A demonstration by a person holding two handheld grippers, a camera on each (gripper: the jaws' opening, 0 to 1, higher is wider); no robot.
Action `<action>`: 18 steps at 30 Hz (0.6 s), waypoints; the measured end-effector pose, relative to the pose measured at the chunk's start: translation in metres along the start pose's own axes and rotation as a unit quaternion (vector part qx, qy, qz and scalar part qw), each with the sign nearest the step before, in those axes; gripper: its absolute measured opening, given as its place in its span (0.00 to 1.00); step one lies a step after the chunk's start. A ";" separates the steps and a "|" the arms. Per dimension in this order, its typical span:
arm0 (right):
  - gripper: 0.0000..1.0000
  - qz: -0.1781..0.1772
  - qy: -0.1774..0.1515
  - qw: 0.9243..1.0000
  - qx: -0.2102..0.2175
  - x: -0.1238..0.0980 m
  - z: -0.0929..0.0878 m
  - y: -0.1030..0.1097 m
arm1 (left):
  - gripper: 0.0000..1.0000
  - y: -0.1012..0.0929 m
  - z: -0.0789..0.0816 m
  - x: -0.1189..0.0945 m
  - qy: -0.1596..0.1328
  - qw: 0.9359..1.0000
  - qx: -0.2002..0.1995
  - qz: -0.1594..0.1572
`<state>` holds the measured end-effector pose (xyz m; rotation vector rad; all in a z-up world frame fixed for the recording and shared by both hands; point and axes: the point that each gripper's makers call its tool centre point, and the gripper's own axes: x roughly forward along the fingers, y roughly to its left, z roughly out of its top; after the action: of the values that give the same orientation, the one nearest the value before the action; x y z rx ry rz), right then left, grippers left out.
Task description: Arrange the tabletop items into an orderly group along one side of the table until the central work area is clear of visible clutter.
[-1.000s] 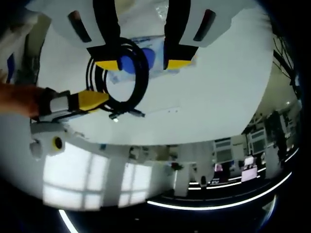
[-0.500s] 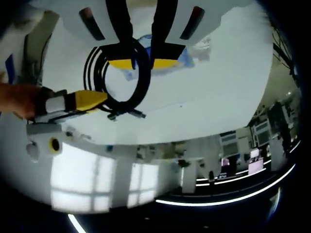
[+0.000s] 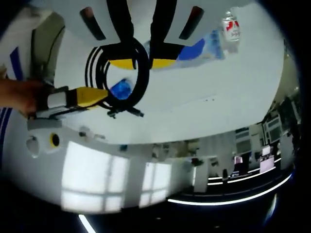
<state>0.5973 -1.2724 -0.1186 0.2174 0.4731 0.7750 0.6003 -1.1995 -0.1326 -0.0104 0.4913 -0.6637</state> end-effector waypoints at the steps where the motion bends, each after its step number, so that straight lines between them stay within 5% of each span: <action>1: 0.03 -0.003 -0.001 1.000 0.001 -0.007 0.000 -0.002 | 0.06 -0.007 0.001 0.004 0.000 1.000 0.001 -0.006; 18: 0.03 -0.047 -0.018 0.999 0.015 -0.069 -0.003 -0.051 | 0.06 -0.076 0.013 0.051 0.015 0.998 0.025 -0.059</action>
<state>0.5852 -1.3569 -0.1170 0.2348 0.4589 0.6712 0.5956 -1.2919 -0.1304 0.0184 0.5050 -0.7919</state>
